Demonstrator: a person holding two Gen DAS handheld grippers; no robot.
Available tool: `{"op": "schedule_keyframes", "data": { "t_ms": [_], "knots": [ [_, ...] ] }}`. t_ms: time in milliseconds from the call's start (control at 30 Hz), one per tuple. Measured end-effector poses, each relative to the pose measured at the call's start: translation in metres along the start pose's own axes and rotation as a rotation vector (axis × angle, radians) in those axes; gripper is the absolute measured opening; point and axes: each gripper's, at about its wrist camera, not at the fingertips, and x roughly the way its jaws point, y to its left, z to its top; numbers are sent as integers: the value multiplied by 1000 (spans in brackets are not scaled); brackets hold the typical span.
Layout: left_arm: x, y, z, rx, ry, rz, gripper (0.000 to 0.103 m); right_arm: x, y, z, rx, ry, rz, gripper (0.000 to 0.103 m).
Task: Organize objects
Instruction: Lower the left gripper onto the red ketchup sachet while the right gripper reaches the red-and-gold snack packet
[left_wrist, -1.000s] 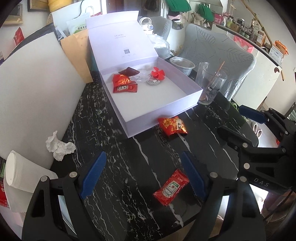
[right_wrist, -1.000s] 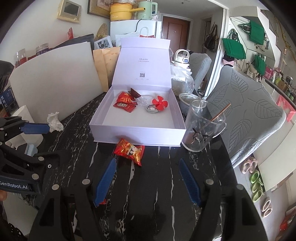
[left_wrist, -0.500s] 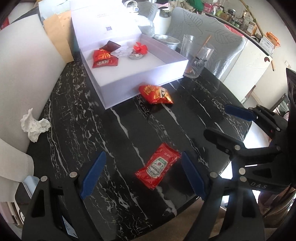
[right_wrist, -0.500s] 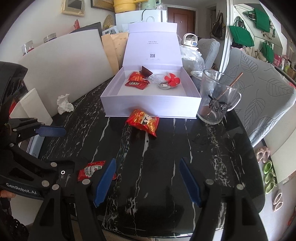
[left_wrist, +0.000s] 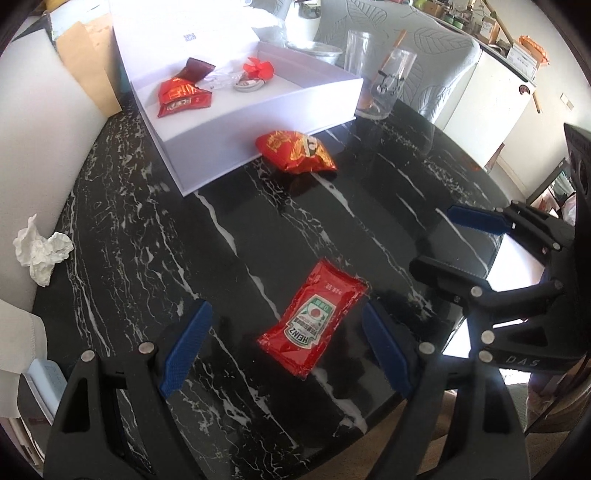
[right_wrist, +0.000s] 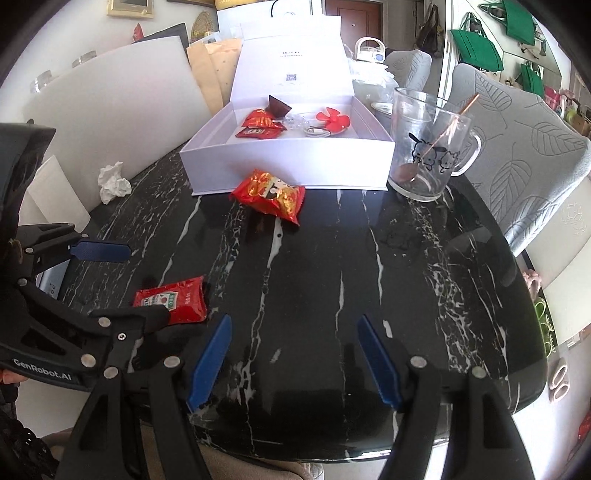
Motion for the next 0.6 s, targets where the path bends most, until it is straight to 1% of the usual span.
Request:
{"op": "schedule_keyframes", "data": {
  "t_ms": [100, 233, 267, 300, 333, 433, 567, 600],
  "knots": [
    [8, -2, -2, 33, 10, 39, 83, 1, -4, 1, 8, -1, -5, 72],
    [12, -1, -4, 54, 12, 24, 83, 7, -8, 5, 14, 11, 4, 72],
    [12, -1, -4, 55, 12, 21, 81, 9, -8, 6, 14, 13, 5, 72],
    [14, 0, -5, 56, 15, 14, 74, 11, -8, 8, 14, 14, 6, 72],
    [16, 0, -5, 56, 26, 2, 70, 12, -8, 9, 15, 16, 8, 72],
    [14, -2, -7, 81, 1, 4, 62, 18, -8, 14, 18, 24, 15, 72],
    [15, 1, -6, 84, -20, 4, 57, 26, -6, 23, 13, 26, 25, 72],
    [15, 3, -5, 83, -22, 4, 53, 28, -6, 25, 11, 26, 28, 72]
  ]
}}
